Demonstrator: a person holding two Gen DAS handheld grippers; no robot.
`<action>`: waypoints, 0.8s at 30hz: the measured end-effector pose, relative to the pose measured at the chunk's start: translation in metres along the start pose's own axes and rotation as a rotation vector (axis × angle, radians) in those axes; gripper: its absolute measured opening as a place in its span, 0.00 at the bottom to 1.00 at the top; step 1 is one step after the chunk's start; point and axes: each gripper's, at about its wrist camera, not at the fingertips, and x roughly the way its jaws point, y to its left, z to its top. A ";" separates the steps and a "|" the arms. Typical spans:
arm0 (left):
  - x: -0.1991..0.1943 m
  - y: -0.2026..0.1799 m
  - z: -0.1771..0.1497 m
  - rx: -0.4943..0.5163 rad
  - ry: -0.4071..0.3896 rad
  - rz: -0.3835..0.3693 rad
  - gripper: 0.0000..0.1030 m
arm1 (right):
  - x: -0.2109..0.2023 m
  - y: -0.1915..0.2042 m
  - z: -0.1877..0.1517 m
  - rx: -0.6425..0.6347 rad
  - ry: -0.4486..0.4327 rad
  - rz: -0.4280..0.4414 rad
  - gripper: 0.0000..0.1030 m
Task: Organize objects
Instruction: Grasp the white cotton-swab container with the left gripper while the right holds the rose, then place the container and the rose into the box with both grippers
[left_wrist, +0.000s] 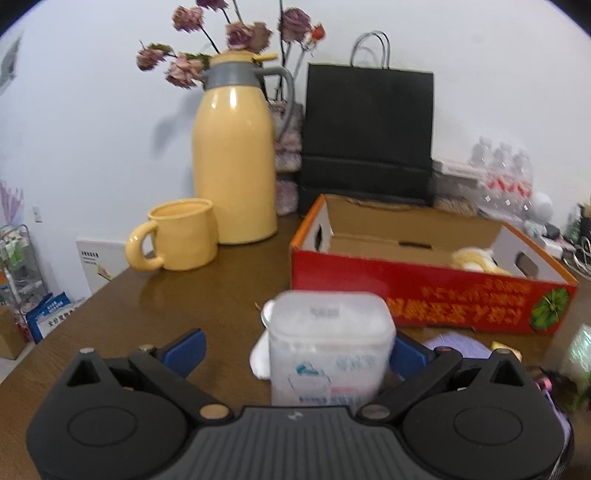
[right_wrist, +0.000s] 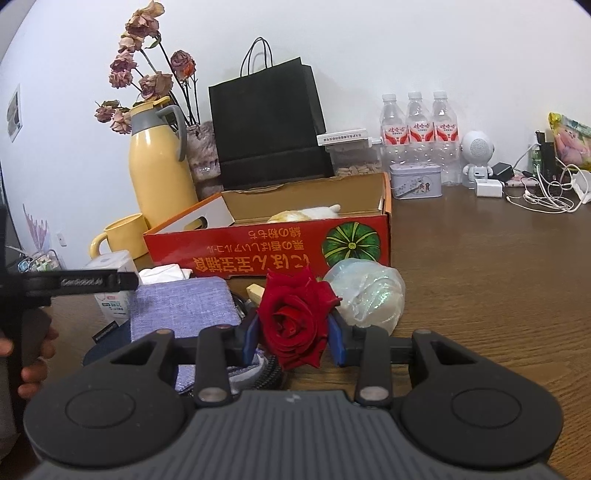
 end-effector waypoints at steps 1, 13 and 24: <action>0.002 0.000 0.001 0.002 -0.004 0.006 1.00 | 0.000 0.000 0.000 0.000 0.000 0.002 0.37; 0.011 0.013 -0.012 -0.046 0.106 -0.062 0.63 | 0.000 0.001 0.000 0.003 -0.003 0.006 0.37; -0.013 0.017 -0.012 -0.046 0.037 -0.074 0.63 | -0.006 0.003 -0.002 -0.005 -0.034 0.016 0.37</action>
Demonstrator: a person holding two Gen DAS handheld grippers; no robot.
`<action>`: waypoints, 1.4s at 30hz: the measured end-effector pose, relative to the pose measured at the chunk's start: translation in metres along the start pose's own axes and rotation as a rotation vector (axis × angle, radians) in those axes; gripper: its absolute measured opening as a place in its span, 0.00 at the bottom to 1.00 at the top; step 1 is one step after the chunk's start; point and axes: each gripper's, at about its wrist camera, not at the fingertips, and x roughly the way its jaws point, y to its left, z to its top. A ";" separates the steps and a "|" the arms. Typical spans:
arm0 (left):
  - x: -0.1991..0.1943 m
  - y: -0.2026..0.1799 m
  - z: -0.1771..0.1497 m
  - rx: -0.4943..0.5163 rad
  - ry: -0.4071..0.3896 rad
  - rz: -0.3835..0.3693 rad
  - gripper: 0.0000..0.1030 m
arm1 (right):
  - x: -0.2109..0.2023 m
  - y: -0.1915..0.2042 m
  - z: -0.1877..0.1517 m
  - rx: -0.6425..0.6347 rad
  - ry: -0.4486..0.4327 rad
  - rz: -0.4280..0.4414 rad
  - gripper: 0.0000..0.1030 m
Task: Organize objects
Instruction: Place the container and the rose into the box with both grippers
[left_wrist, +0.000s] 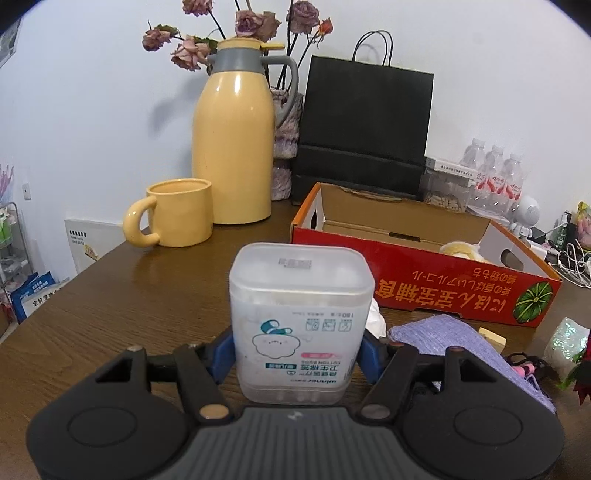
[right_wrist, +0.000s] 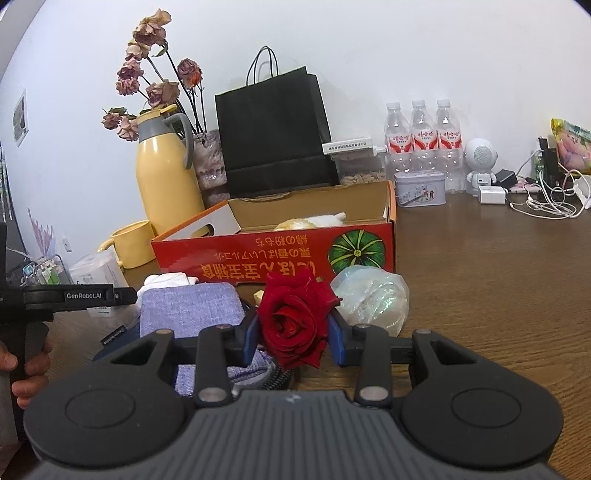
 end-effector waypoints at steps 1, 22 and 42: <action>-0.003 0.000 0.000 -0.001 -0.010 0.000 0.63 | -0.001 0.001 0.000 -0.005 -0.005 -0.003 0.37; -0.036 -0.051 0.083 0.109 -0.204 -0.114 0.63 | 0.004 0.021 0.080 -0.070 -0.146 0.020 0.37; 0.079 -0.077 0.146 0.081 -0.157 -0.092 0.63 | 0.123 -0.028 0.144 -0.073 -0.049 -0.074 0.37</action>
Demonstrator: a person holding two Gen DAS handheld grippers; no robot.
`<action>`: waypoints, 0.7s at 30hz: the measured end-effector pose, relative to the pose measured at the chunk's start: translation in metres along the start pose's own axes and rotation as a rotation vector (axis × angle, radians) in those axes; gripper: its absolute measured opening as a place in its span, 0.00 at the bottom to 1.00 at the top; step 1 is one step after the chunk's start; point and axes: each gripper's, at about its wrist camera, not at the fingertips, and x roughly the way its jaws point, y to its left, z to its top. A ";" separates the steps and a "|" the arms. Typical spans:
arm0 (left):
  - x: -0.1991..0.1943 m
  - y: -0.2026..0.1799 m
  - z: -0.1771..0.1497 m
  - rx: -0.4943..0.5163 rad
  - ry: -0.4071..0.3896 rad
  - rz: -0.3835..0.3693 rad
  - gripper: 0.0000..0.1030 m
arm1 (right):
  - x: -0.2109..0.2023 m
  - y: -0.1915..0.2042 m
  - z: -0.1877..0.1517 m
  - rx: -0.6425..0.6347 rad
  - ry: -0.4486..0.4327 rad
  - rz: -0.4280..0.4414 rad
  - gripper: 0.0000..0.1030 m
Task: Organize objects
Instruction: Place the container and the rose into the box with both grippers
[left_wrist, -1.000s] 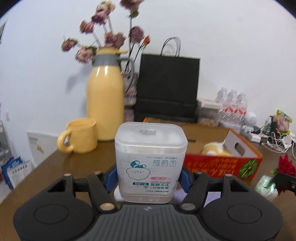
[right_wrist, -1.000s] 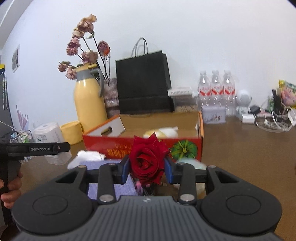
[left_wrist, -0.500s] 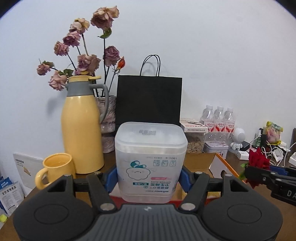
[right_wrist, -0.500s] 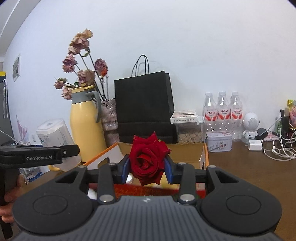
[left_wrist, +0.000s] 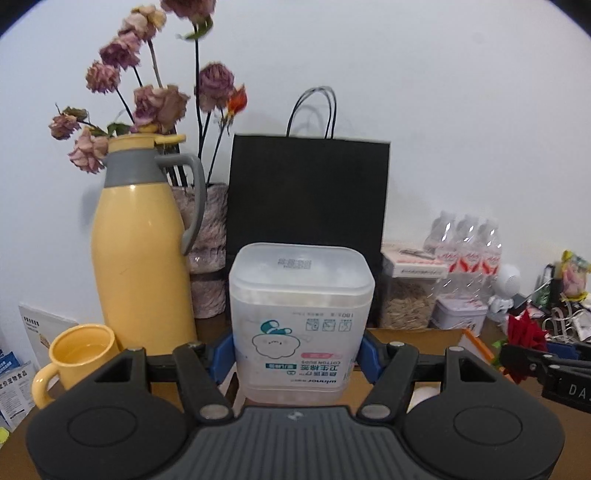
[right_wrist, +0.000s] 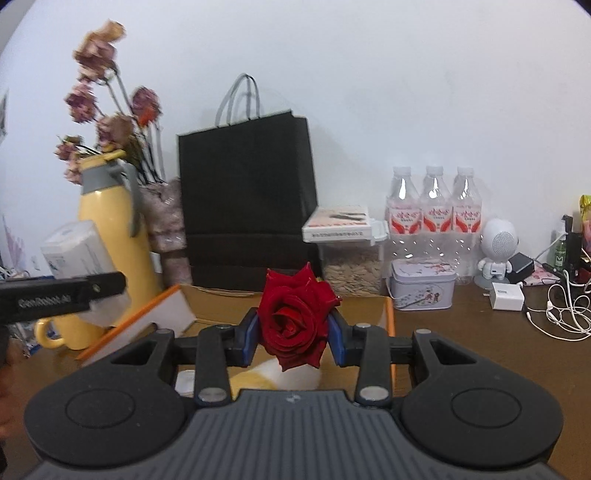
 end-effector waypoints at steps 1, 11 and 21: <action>0.007 0.000 0.001 0.002 0.013 0.003 0.63 | 0.007 -0.002 0.001 -0.003 0.012 -0.007 0.37; 0.052 0.005 -0.006 0.054 0.087 0.020 0.63 | 0.049 -0.014 -0.010 0.006 0.150 -0.015 0.37; 0.064 -0.014 -0.026 0.129 0.167 0.010 0.81 | 0.056 -0.005 -0.021 -0.036 0.223 -0.010 0.54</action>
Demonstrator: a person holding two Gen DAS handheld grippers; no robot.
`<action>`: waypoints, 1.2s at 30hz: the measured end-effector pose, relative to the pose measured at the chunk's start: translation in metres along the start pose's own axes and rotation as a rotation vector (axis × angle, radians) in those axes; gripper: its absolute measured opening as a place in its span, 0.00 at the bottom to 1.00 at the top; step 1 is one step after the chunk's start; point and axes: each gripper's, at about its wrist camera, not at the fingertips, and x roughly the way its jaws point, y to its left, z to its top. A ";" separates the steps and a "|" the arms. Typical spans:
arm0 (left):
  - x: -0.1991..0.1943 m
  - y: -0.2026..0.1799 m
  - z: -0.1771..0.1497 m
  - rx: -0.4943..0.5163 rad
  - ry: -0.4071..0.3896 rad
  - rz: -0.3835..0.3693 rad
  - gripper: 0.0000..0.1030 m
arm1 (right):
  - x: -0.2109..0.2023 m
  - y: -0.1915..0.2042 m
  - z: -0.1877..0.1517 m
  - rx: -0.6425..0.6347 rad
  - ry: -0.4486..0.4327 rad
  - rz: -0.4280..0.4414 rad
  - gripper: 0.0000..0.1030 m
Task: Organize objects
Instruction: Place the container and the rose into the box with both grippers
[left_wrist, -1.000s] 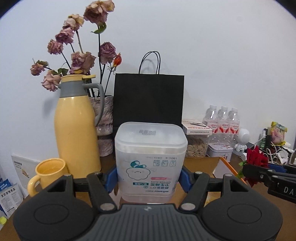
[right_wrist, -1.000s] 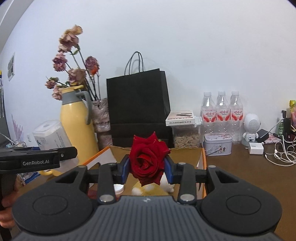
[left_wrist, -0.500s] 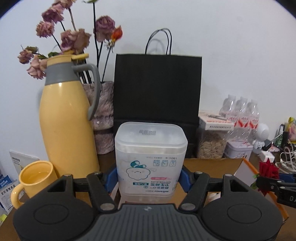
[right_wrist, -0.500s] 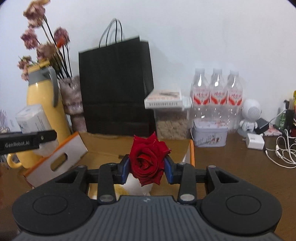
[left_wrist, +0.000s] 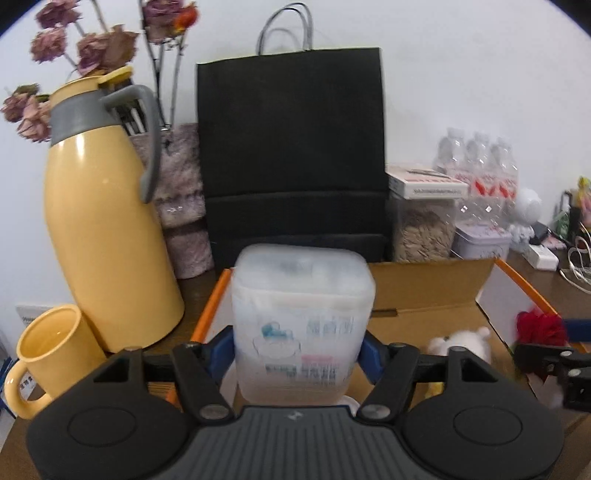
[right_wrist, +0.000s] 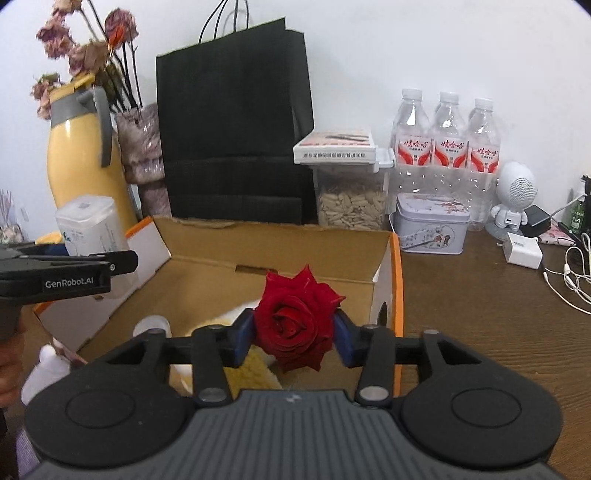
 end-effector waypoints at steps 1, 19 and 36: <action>-0.001 -0.001 -0.001 0.002 -0.001 0.006 0.98 | 0.001 0.001 0.000 -0.005 0.005 -0.006 0.71; -0.009 -0.002 0.002 -0.006 -0.027 0.009 1.00 | -0.010 0.009 0.003 -0.042 -0.038 -0.005 1.00; -0.073 0.016 -0.006 -0.071 -0.105 -0.007 1.00 | -0.069 0.020 0.005 -0.067 -0.181 -0.019 1.00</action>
